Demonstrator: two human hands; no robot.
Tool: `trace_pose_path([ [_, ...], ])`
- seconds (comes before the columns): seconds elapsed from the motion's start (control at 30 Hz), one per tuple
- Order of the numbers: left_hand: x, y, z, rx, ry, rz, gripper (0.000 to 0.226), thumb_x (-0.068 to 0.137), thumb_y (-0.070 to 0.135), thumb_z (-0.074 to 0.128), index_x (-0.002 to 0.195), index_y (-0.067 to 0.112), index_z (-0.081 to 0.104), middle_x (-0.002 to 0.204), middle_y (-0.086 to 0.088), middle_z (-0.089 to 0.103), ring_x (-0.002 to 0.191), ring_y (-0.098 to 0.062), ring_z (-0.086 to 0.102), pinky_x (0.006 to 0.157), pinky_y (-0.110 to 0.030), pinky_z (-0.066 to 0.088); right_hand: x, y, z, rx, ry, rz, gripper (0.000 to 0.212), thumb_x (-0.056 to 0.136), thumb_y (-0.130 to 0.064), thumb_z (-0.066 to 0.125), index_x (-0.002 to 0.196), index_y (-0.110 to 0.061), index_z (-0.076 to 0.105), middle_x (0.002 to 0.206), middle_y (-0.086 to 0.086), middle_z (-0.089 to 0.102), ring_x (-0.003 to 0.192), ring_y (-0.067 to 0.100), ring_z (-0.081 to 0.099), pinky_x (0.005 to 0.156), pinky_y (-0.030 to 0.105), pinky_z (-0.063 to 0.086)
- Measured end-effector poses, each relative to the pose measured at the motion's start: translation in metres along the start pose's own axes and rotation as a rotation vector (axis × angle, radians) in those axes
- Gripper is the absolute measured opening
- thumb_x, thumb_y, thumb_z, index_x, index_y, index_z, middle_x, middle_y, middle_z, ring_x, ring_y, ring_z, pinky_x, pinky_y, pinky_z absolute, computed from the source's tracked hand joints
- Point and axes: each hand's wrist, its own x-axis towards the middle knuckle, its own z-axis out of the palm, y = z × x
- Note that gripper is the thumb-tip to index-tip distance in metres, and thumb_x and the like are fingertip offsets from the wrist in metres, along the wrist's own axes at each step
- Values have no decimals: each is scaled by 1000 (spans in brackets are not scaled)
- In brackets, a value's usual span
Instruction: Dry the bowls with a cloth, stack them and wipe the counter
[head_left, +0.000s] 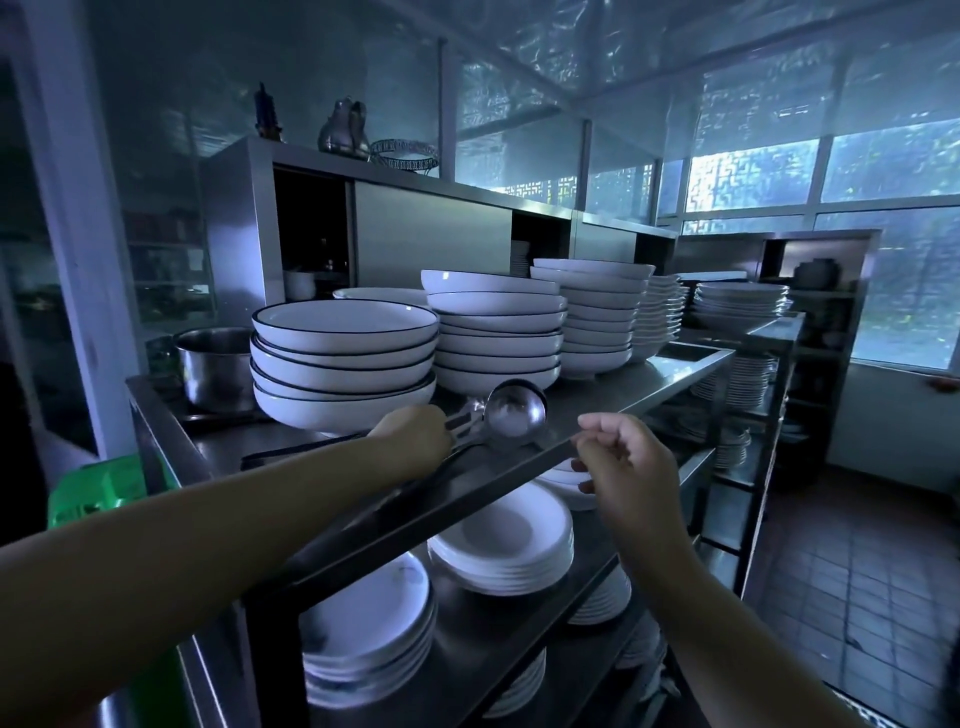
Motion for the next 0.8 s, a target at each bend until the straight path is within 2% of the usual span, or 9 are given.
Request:
trace_pose_path([
  [0.07,-3,2,1,-107,11,-37,23,94,22,48,80,7,57,98,-17,64,95,-35,60,69,-32,40,-1,2,0,-17,-18,-8,18,89,-1,56,98,-13,66,78,2,67,62,4,62,51,15,48],
  [0.1,-5,4,2,-140,17,-47,24,94,23,48,79,7,57,99,-17,64,93,-35,60,69,-32,40,-1,3,0,-42,-27,-13,18,89,-2,57,97,-16,66,77,-1,67,63,6,64,54,21,51],
  [0.17,-10,4,3,-155,26,-43,26,93,26,49,88,4,61,98,-15,64,91,-33,60,68,-31,40,-1,5,1,-88,-39,-13,18,88,-5,58,94,-19,66,76,-3,68,69,14,66,64,37,56],
  [0.27,-17,3,3,-146,4,-12,22,88,27,52,93,10,64,96,-10,65,87,-29,60,70,-31,46,-1,8,2,-100,-56,-7,19,86,-4,58,91,-21,66,77,-2,67,73,24,65,69,46,56],
  [0.37,-17,0,4,-114,-15,14,19,85,26,53,90,12,65,95,-10,65,86,-28,60,73,-33,48,-1,11,1,-104,-80,2,21,86,-5,56,89,-23,66,74,-4,67,72,22,65,69,47,56],
  [0.47,-19,0,2,-93,-9,21,15,84,25,54,89,18,65,95,-8,66,83,-25,58,69,-31,46,-1,16,0,-99,-103,-3,23,86,-5,54,86,-26,66,68,-8,67,65,15,64,65,45,55],
  [0.6,-29,4,-8,-31,10,32,21,83,21,51,95,25,67,100,-1,66,85,-21,59,66,-29,43,0,24,-2,-99,-140,-11,25,86,-8,54,82,-31,65,72,-9,69,65,12,65,65,42,56],
  [0.73,-53,20,-28,92,89,55,24,83,24,49,100,29,66,104,3,66,94,-23,61,74,-35,51,1,28,0,-90,-174,5,28,83,-5,55,79,-31,65,71,-4,69,70,16,65,70,46,56],
  [0.8,-66,33,-34,181,178,120,23,86,26,45,101,27,63,102,2,64,96,-26,61,69,-33,47,-1,28,2,-96,-194,26,31,82,-5,55,77,-34,65,71,-6,68,73,16,64,72,44,55],
])
